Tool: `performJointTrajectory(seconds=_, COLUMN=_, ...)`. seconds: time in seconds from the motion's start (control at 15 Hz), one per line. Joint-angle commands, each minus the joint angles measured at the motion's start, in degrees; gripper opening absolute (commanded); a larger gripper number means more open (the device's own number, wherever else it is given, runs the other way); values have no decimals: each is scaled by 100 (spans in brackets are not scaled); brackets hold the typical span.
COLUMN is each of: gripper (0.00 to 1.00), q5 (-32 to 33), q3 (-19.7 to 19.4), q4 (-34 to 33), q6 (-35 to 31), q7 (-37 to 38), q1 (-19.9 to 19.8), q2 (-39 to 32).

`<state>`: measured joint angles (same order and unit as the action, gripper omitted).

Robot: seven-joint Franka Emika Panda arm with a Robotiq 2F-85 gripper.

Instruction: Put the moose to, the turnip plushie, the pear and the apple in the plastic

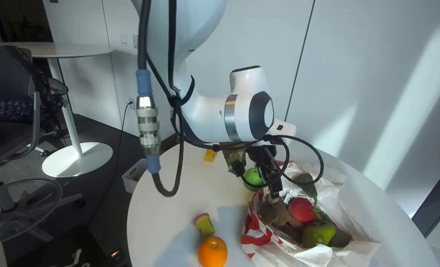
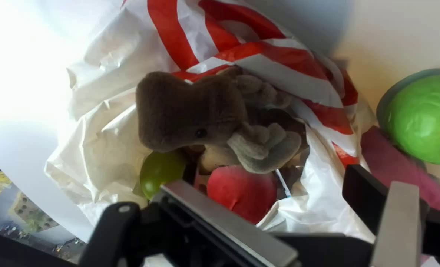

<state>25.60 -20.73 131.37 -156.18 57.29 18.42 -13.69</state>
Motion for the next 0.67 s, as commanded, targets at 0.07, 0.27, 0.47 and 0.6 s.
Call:
performJointTrajectory(seconds=0.07, gripper=100, q5=-189, q3=1000, q4=474, q6=47, q7=-873, q1=-490, q2=571)
performJointTrajectory(seconds=0.27, gripper=100, q5=-642, q3=1500, q4=113, q6=354, q7=-1573, q1=-691, q2=221)
performJointTrajectory(seconds=0.47, gripper=100, q5=-941, q3=1735, q4=-499, q6=676, q7=-2128, q1=-775, q2=-325)
performJointTrajectory(seconds=0.6, gripper=100, q5=-991, q3=1760, q4=-955, q6=826, q7=-2319, q1=-765, q2=-715)
